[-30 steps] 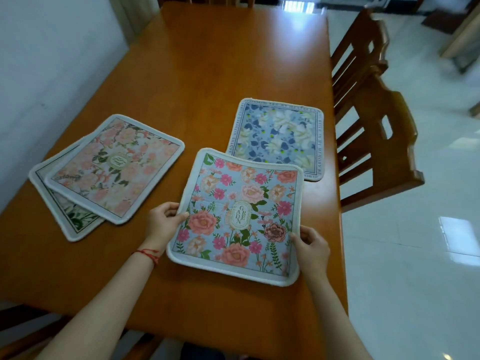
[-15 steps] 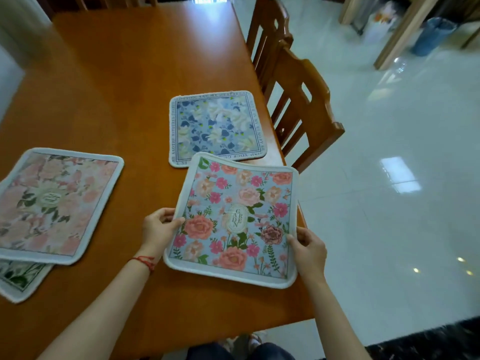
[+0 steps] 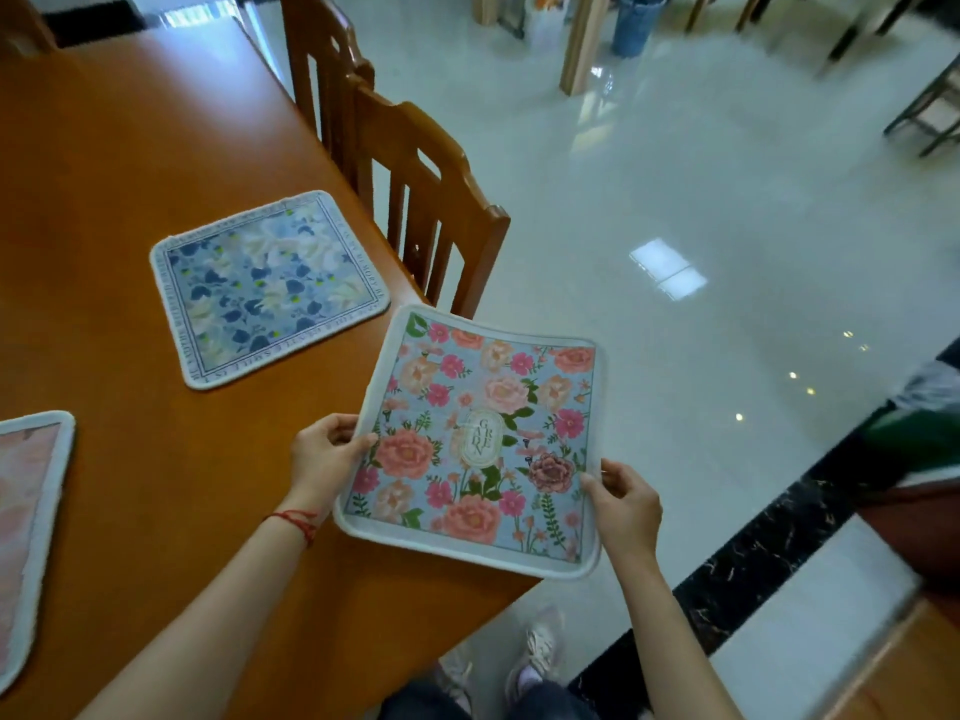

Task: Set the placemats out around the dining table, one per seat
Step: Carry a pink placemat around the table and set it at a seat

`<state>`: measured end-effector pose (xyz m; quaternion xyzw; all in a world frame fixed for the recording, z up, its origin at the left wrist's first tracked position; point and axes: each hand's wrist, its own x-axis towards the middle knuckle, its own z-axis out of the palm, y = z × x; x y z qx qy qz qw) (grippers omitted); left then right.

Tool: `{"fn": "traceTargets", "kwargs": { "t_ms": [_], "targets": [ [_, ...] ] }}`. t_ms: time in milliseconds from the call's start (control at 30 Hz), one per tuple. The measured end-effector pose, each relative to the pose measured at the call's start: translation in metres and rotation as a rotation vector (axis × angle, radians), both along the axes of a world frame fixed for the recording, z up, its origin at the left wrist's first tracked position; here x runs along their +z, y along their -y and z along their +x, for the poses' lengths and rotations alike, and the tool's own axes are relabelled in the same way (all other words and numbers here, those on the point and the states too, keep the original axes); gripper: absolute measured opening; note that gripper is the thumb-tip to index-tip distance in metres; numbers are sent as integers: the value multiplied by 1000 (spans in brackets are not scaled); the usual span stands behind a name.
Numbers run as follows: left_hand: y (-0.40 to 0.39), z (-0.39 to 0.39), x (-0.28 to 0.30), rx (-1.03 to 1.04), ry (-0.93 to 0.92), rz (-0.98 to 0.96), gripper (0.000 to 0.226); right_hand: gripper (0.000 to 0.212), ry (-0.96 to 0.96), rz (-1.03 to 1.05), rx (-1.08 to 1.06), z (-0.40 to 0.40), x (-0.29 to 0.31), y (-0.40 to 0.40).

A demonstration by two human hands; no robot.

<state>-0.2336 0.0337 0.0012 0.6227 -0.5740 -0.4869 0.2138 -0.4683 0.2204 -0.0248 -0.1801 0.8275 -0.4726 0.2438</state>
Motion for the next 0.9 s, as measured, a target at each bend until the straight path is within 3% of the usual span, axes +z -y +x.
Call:
{"fn": "traceTargets", "kwargs": {
  "t_ms": [800,900],
  "targets": [
    [-74,-289,2,-453,-32,18,12,20,-9,44,-483,-177,6,-158],
    [-78,-315,4,-470,-34,11,20,19,-13,54,-501,-195,4,-166]
  ]
}}
